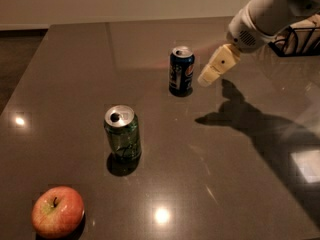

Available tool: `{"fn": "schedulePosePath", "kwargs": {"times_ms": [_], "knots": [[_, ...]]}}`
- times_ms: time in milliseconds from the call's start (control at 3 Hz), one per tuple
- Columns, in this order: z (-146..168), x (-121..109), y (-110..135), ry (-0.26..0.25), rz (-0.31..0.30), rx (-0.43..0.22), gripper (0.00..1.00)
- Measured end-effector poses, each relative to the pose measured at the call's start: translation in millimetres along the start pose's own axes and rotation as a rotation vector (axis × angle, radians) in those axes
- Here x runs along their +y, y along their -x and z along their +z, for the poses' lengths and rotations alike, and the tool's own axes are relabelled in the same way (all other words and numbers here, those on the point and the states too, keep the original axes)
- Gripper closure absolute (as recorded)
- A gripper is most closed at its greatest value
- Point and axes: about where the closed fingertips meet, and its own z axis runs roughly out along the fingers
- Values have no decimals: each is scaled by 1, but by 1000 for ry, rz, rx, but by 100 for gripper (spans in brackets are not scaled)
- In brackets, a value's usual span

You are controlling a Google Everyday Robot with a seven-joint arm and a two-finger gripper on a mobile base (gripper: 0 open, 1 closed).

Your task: Move pepsi can near green can

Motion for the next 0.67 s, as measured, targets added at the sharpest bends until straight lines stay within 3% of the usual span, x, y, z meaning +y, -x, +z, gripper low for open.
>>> {"fn": "schedulePosePath", "kwargs": {"times_ms": [667], "knots": [[57, 3, 38, 110, 6, -82, 0]]}}
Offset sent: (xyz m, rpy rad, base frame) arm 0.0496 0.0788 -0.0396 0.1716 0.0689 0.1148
